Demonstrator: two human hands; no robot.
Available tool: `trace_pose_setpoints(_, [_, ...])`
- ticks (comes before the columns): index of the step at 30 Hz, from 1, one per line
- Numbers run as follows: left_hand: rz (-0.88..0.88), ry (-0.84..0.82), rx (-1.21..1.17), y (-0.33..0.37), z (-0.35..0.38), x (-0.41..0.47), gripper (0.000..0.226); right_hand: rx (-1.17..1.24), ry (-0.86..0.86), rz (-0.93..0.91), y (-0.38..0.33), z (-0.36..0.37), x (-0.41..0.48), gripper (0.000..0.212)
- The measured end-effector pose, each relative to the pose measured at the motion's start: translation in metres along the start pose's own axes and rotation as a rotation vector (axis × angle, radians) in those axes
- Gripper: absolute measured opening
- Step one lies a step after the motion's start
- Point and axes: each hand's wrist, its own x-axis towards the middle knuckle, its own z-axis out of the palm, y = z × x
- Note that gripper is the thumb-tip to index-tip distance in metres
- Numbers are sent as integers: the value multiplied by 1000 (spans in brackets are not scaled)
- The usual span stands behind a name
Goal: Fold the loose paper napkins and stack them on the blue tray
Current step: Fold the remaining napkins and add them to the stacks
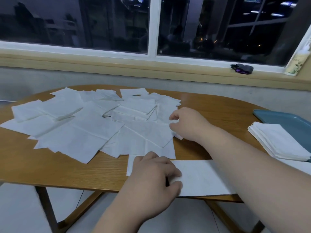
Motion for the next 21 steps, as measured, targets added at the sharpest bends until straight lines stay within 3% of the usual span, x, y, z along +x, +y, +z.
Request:
trace_pose_setpoints(4, [-8, 12, -17, -2, 1, 1, 24, -101, -56, 36, 4, 14, 35, 40])
trace_pose_setpoints(8, [-11, 19, -27, -3, 1, 1, 24, -186, -55, 35, 11, 22, 44, 15])
trace_pose_setpoints(13, [-22, 31, -30, -3, 3, 3, 22, -301, -6, 10, 13, 27, 44, 25])
trace_pose_setpoints(17, [-31, 32, -31, -1, 2, 3, 22, -261, -52, 15, 11, 28, 43, 18])
trace_pose_setpoints(21, [-41, 28, -36, 1, 1, 3, 22, -268, -21, -52, 8, 30, 43, 27])
